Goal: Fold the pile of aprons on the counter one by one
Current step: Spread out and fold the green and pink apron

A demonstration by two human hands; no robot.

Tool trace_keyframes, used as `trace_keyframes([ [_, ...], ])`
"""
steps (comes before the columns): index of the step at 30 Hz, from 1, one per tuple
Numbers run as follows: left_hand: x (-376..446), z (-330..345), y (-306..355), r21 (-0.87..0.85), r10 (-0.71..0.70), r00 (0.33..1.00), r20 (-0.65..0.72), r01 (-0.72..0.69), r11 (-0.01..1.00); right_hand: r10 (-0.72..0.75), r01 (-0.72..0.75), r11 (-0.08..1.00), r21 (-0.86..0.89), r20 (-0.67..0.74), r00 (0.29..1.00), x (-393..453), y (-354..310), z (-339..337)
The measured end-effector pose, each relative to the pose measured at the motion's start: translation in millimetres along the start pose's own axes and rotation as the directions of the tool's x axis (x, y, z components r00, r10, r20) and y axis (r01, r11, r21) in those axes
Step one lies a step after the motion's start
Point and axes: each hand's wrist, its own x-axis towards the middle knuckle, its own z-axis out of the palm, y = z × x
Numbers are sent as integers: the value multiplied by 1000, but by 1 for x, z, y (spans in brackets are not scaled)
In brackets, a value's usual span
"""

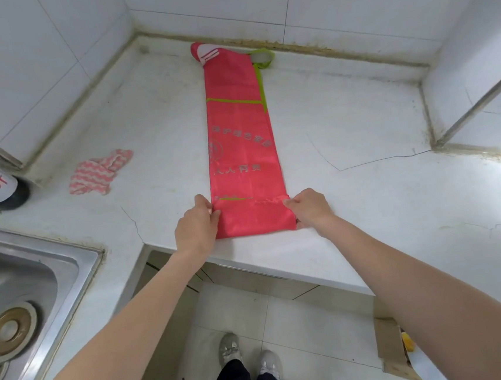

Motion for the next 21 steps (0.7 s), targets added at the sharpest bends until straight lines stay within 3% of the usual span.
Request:
trace_keyframes([
  [2,4,3,2,242,231,971,-67,-209,948,-7,5,989,-150,-13,1000,3,-6,1],
  [3,6,4,1,314,403,913,-56,-367,875,-5,1,975,-224,-15,1000,5,-9,2],
  [5,12,13,-11,358,656,735,174,-667,653,6,-12,950,-311,-20,1000,7,-13,4],
  [7,12,19,-18,323,645,645,410,-764,559,0,-8,938,-345,-22,1000,5,-16,5],
  [10,11,21,-18,354,583,682,442,-730,585,-188,116,871,-477,-106,976,-9,-19,7],
  [12,12,22,-16,353,552,679,483,-729,587,-488,349,682,-643,-44,872,-20,-24,9],
  [13,14,20,-16,347,545,685,483,-721,600,-584,475,569,-671,77,808,-22,-25,10],
  [15,17,18,-16,296,588,681,435,-726,621,-519,614,443,-653,372,769,-22,-22,10],
  [17,20,13,-17,279,563,714,416,-690,668,-348,631,442,-638,526,776,-19,-10,8],
  [21,20,3,-26,275,560,731,391,-673,686,-434,606,482,-632,428,792,-13,6,9],
])
